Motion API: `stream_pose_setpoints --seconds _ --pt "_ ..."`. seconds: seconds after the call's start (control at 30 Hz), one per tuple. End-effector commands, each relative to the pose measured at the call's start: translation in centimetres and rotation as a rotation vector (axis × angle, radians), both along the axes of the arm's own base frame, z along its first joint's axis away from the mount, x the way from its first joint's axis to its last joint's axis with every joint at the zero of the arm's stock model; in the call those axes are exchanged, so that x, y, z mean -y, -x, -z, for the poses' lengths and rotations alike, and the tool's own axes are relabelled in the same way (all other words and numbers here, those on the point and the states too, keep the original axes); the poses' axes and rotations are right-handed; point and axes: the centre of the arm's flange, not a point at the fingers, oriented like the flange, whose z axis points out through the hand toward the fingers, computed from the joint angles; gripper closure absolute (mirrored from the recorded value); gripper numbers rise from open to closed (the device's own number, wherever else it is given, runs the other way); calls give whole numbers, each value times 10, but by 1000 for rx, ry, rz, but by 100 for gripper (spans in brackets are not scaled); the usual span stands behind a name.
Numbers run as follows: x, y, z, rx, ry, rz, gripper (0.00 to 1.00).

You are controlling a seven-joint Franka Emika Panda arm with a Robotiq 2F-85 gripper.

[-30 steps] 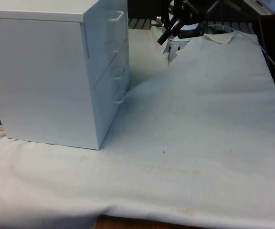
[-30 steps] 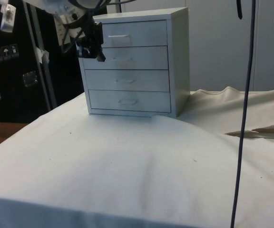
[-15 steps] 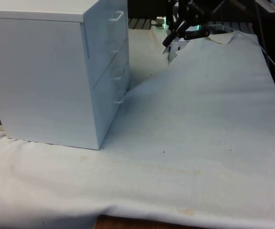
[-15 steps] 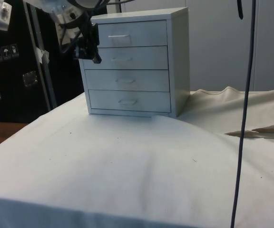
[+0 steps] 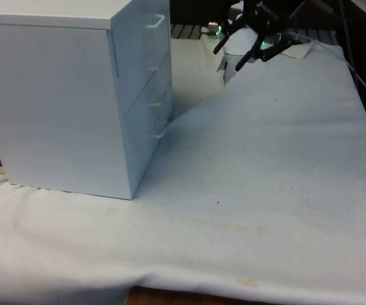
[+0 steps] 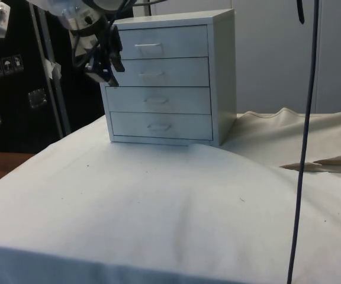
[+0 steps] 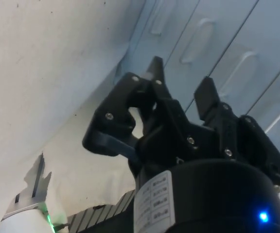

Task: Open the drawer, then close it.

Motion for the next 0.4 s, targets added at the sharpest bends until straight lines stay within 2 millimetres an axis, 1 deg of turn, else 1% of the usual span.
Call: stream_pose_setpoints --seconds 0.0,0.03,0.1,0.13,0.17,0.2,0.3,0.33,0.37 --pt "-1 1 -1 1 -15 -9 53" --pt "-1 1 -1 1 -15 -9 45" --pt "0 0 0 0 0 0 35" --pt "-1 1 -1 1 -15 -9 35" --pt "-1 1 -1 1 -15 -9 30" --pt "-1 0 -1 2 -15 -10 20" --pt "-1 0 0 1 -10 -7 4" --pt "-1 0 -1 1 -9 -6 1" --pt "-1 0 0 0 -1 -2 0"
